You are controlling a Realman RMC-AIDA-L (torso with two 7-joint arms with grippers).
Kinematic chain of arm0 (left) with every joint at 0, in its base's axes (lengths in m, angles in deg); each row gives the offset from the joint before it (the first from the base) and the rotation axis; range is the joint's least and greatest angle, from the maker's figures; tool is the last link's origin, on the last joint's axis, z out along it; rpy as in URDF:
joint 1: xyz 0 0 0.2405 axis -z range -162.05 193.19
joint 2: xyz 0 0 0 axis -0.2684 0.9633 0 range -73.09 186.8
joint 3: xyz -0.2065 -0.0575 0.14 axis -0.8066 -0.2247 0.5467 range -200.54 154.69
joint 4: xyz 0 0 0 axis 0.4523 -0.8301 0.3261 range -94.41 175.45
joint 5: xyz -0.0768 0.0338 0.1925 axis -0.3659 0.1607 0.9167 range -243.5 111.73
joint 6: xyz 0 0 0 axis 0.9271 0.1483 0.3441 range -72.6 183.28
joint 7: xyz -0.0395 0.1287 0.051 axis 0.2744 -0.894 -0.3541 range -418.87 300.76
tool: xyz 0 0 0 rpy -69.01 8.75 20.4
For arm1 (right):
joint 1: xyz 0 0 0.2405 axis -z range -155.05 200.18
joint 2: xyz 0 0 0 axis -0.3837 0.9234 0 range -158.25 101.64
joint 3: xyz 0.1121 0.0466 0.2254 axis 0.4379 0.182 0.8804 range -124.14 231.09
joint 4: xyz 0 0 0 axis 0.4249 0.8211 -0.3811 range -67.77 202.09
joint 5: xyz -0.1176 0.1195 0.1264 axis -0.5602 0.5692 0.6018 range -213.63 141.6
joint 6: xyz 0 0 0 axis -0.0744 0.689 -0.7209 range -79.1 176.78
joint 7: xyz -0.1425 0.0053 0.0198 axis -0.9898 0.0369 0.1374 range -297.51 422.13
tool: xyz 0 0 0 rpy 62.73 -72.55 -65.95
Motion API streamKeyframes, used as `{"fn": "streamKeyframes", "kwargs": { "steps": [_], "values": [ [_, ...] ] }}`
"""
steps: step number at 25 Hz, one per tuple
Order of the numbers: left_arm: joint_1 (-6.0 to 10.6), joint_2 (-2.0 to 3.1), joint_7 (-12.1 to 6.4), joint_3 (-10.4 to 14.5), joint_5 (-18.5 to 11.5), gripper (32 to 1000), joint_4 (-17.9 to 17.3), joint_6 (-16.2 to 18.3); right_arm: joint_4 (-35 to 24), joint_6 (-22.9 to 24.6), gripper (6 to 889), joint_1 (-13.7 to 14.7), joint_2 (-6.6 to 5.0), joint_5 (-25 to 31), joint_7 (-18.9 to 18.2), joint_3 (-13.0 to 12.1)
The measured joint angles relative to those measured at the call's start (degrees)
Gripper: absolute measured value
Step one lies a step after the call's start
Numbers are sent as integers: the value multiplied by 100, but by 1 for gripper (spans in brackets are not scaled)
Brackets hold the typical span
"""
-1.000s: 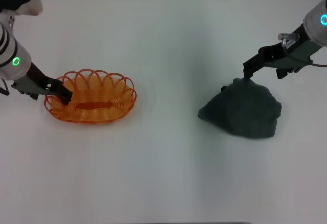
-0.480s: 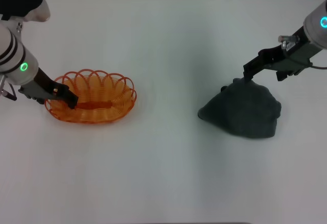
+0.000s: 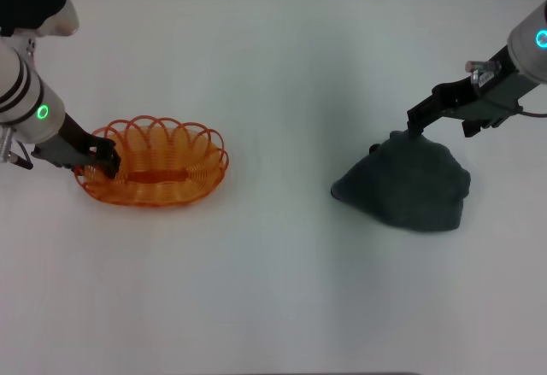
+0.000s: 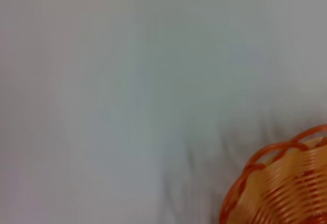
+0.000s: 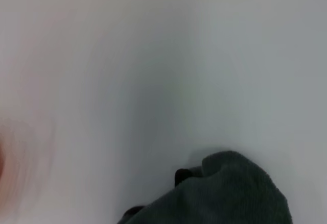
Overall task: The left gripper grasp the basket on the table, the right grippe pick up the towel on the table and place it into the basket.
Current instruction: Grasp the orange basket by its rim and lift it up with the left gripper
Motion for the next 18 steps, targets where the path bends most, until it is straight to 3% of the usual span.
{"fn": "streamKeyframes", "kwargs": {
  "steps": [3, 9, 14, 18],
  "values": [
    [-21, -1, 37, -62, -19, 680, 0, -27, 0, 0, 833, 0, 0, 0, 0, 3],
    [-39, 9, -144, -343, -31, 408, -15, -3, 0, 0, 833, 0, 0, 0, 0, 50],
    [-45, 8, -247, -378, -32, 208, -18, 16, 0, 0, 833, 20, 0, 0, -5, 88],
    [-39, -1, -271, -378, -40, 184, -31, 34, 0, -4, 833, 27, 0, 0, -7, 86]
  ]
}}
